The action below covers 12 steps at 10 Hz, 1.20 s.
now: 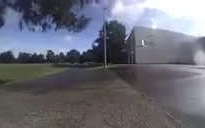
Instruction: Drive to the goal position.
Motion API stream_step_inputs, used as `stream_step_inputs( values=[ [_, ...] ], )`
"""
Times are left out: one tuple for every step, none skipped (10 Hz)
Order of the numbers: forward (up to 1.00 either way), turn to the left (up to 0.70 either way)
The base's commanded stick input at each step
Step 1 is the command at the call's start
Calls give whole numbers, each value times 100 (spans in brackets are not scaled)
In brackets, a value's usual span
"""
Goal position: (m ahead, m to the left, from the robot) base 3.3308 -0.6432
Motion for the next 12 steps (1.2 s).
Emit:
stream_step_inputs(
  values=[
    [100,0],
    [100,0],
    [100,0],
    [100,0],
    [100,0],
    [100,0],
    [100,0],
    [100,0],
    [100,0],
    [100,0],
    [100,0],
    [100,0]
  ],
)
